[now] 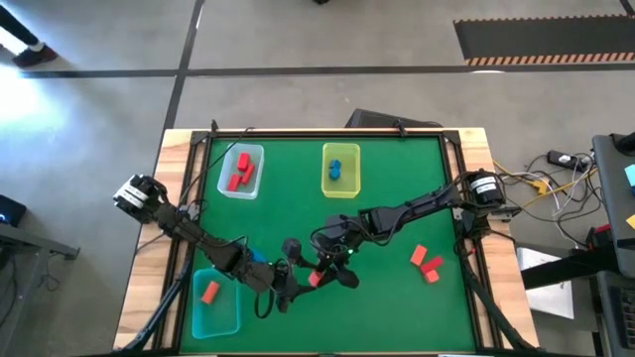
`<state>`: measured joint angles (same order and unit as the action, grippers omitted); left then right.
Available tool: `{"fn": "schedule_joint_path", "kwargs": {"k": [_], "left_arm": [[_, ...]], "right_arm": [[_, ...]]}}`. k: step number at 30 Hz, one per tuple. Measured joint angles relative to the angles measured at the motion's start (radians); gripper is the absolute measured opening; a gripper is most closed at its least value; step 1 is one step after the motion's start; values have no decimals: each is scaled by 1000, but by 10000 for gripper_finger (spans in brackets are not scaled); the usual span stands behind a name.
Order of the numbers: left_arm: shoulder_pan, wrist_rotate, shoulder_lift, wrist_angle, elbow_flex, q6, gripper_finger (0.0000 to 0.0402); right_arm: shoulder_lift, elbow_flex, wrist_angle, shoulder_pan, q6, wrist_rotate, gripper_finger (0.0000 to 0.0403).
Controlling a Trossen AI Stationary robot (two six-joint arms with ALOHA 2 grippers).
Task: Sort & place blocks by color
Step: Put the orange block into the blue bin
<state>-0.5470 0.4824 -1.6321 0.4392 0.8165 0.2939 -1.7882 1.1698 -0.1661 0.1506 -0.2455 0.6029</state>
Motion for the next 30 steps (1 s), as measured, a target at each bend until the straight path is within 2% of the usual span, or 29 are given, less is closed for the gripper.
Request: {"fn": "schedule_joint_path", "kwargs": {"k": [6, 13, 18, 22, 26, 30], "left_arm": [[4, -2, 0, -1, -1, 5, 246], [4, -9, 0, -2, -4, 3, 173], [4, -10, 0, -3, -4, 2, 119], [-7, -5, 0, -9, 2, -11, 118], [-34, -6, 18, -67, 11, -105, 118], [-59, -10, 69, -313, 59, -348, 118]], "right_arm": [[0, 0, -2, 2, 0, 0, 118], [0, 0, -11, 2, 2, -1, 122], [0, 0, -10, 1, -10, -2, 167], [0, 0, 2, -8, -17, 2, 208], [17, 0, 58, -18, -16, 7, 235], [51, 0, 155, -30, 3, -9, 248]]}}
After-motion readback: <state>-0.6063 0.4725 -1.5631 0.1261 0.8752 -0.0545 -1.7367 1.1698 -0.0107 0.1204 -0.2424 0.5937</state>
